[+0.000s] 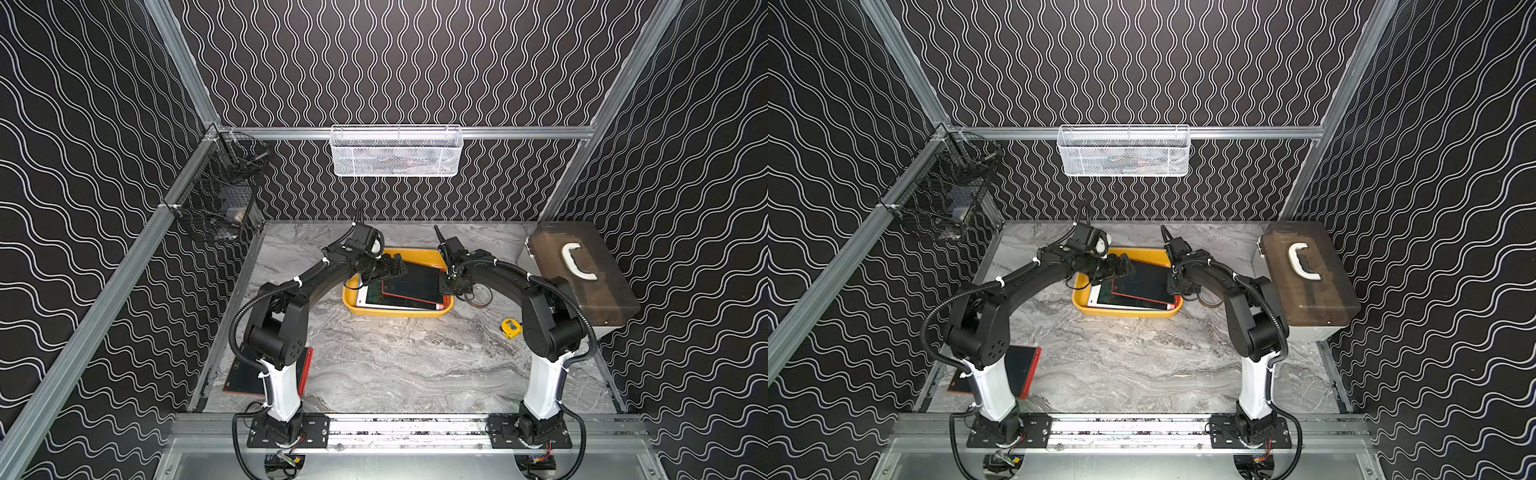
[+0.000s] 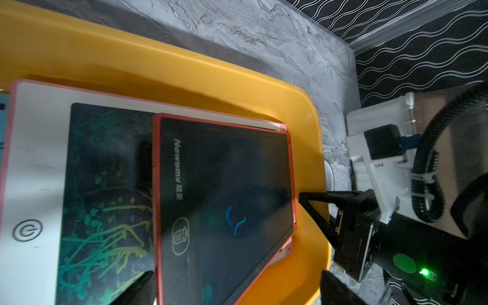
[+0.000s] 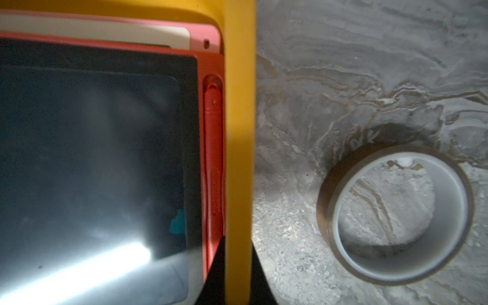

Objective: Take out the writing tablet from the storage box
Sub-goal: Pick up the writing tablet from the storage box.

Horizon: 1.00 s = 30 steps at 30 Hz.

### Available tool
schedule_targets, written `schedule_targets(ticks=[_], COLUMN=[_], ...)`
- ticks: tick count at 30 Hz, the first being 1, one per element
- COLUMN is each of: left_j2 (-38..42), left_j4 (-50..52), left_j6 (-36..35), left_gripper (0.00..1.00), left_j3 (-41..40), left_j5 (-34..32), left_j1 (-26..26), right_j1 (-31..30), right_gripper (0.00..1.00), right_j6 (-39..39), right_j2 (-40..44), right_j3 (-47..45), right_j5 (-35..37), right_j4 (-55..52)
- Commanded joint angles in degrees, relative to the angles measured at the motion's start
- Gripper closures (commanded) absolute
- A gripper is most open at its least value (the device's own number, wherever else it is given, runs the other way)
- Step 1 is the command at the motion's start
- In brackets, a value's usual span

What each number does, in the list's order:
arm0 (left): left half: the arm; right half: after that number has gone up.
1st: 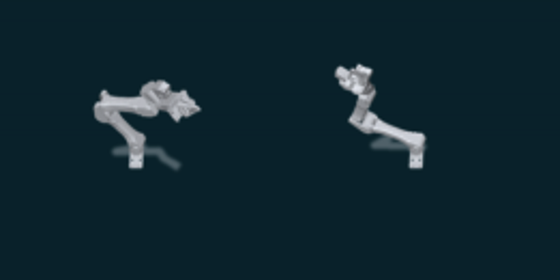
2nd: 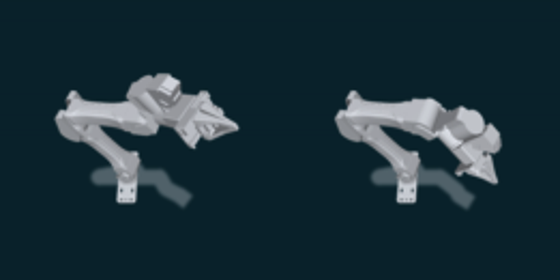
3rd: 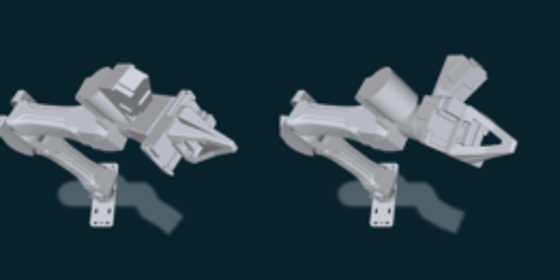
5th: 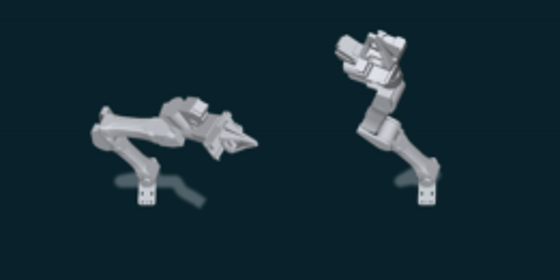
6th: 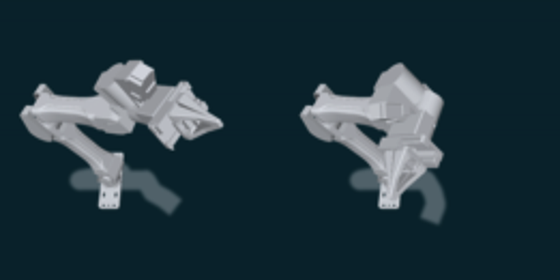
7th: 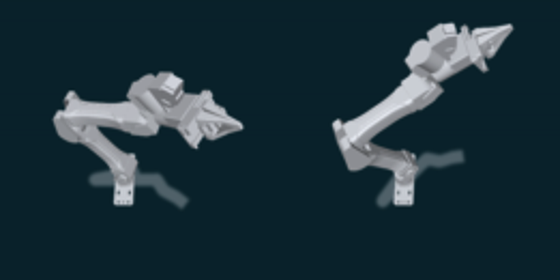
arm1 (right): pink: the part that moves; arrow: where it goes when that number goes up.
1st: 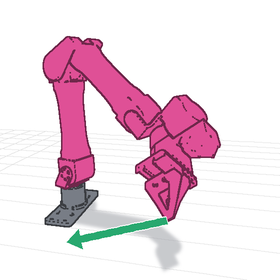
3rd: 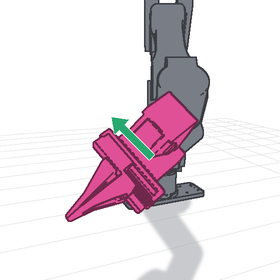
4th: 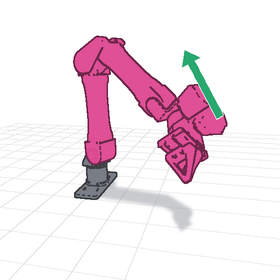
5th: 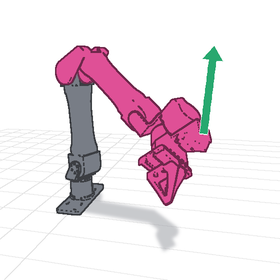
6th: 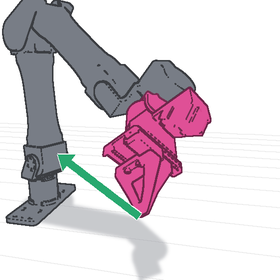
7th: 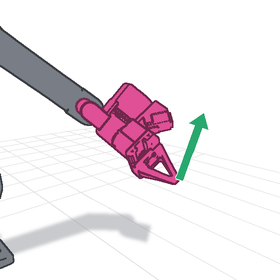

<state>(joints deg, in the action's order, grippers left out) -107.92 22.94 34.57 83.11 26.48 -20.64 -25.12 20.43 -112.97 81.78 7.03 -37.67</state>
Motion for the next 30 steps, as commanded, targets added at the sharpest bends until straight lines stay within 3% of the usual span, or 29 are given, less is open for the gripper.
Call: schedule_targets(ticks=[1,10,15,21,26,30], left_j2=[0.68,-0.63,-0.37,0.82,1.20,1.26], left_j4=[-13.56,-29.91,-26.12,-10.21,-4.89,-3.18], left_j6=[5.78,17.19,14.51,2.96,-0.81,-1.45], left_gripper=[0.01,0.01,0.01,0.03,0.17,0.38], left_j3=[-1.39,-5.24,-4.39,0.13,0.91,0.65], left_j5=[17.92,22.40,19.93,11.11,6.71,4.41], left_j1=[-0.14,0.28,0.38,0.35,0.35,0.32], right_j1=[-0.60,-0.63,-0.63,-0.61,-0.63,-0.58], right_gripper=[0.99,0.98,0.98,0.98,0.98,0.98], right_j6=[0.08,-0.34,-0.52,-0.31,0.06,0.53], right_j2=[-1.27,-1.55,-1.55,-1.70,-1.32,-1.16], right_j3=[-0.43,0.05,-0.13,-0.55,-0.87,-0.91], right_j5=[-6.97,-6.73,-5.60,-4.66,-5.05,-4.59], right_j4=[-2.12,-2.32,-2.50,-2.93,-2.58,-2.59])
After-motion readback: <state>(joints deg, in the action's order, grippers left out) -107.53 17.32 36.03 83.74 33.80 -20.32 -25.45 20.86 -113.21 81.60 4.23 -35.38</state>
